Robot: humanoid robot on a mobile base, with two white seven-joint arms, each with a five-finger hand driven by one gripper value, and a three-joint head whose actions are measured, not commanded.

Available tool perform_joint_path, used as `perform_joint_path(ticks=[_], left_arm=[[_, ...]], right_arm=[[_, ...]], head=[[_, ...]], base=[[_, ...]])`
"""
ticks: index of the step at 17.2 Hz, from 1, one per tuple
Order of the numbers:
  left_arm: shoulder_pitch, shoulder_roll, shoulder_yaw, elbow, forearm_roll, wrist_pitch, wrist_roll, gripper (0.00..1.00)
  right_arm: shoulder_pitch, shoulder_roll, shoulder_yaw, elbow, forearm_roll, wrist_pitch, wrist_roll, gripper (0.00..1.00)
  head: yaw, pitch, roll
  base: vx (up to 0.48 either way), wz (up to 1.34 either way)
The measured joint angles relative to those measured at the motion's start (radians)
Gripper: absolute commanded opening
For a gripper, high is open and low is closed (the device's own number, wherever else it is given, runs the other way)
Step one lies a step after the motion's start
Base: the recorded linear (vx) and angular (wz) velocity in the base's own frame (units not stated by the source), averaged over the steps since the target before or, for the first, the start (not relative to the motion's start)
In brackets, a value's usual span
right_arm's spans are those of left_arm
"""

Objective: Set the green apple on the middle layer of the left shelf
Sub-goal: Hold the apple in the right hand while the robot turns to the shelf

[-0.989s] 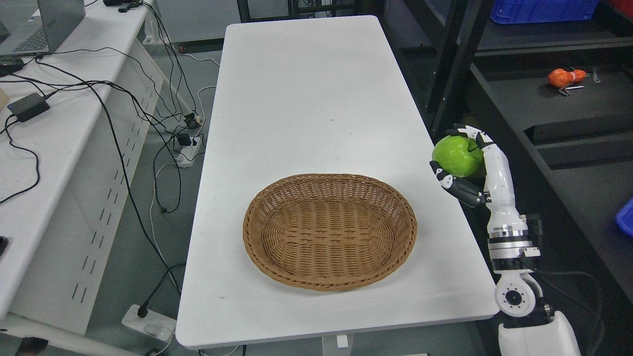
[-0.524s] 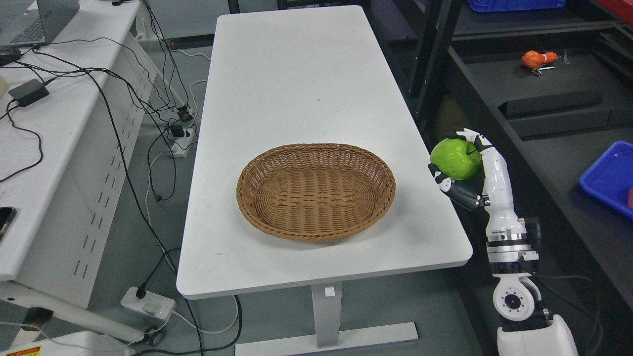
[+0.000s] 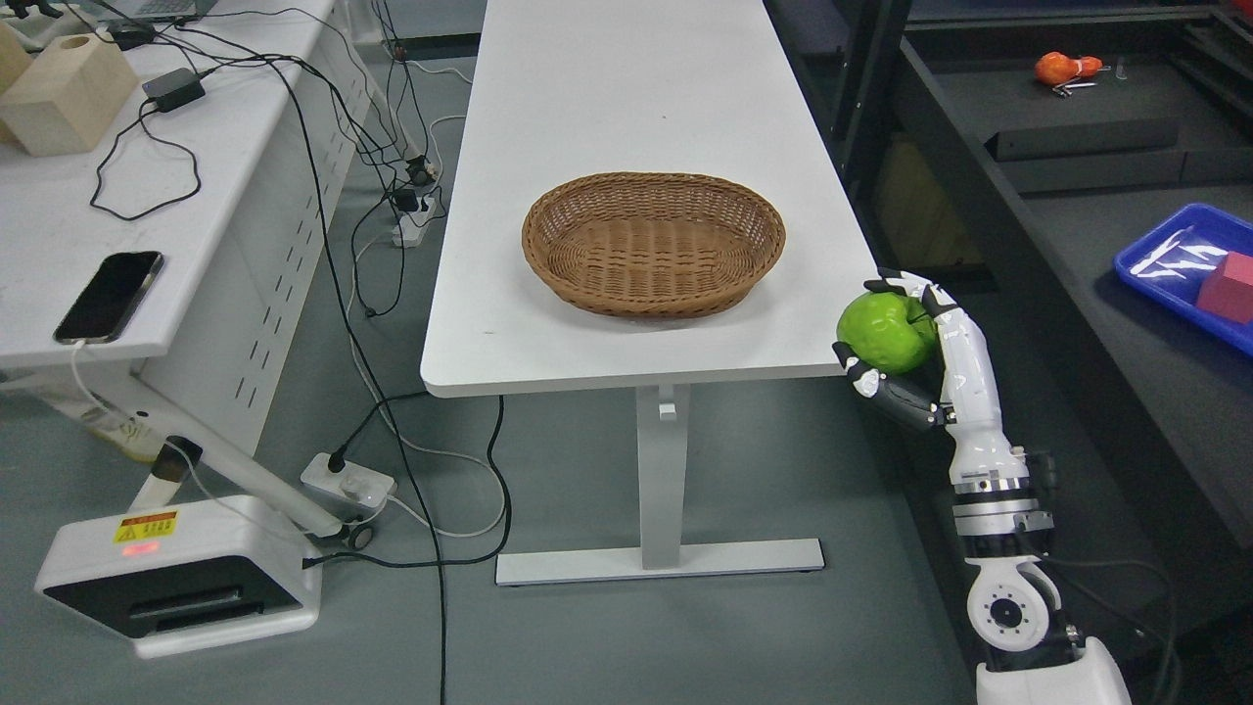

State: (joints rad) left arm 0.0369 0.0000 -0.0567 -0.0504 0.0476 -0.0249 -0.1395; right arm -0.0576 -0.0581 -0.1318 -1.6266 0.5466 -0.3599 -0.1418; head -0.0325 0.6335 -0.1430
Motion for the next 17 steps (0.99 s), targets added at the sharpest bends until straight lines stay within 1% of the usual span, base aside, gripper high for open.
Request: perform_joint_path(ticks=[9,11,13,17], left_arm=[[0.001,0.0,0.0,0.0,0.0,0.0,0.001,1.0],[0.001,0.0,0.0,0.0,0.0,0.0,0.001,1.0],[0.0,0.0,0.0,0.0,0.0,0.0,0.001,1.0],[-0.001,0.0,0.0,0.0,0.0,0.0,0.001,1.0]], right_arm=[[-0.002,0.005,0.012,0.0,0.0,-0.003,0.004,0.0],[-0.003,0.005,0.013,0.0,0.0,-0.001,0.004,0.0],[-0.004,0.006,0.013,0.0,0.0,0.002,0.005,0.0],[-0.004,0.007,0.015,0.0,0.0,0.003,0.004,0.0]], head=[[0.0,0.0,0.0],[0.0,0.0,0.0],[0.0,0.001,0.0],[0.0,0.001,0.0]], base=[[-0.396,0.14],[-0.434,-0.5],[-0.393,-1.49],[-0.241,-2.21]])
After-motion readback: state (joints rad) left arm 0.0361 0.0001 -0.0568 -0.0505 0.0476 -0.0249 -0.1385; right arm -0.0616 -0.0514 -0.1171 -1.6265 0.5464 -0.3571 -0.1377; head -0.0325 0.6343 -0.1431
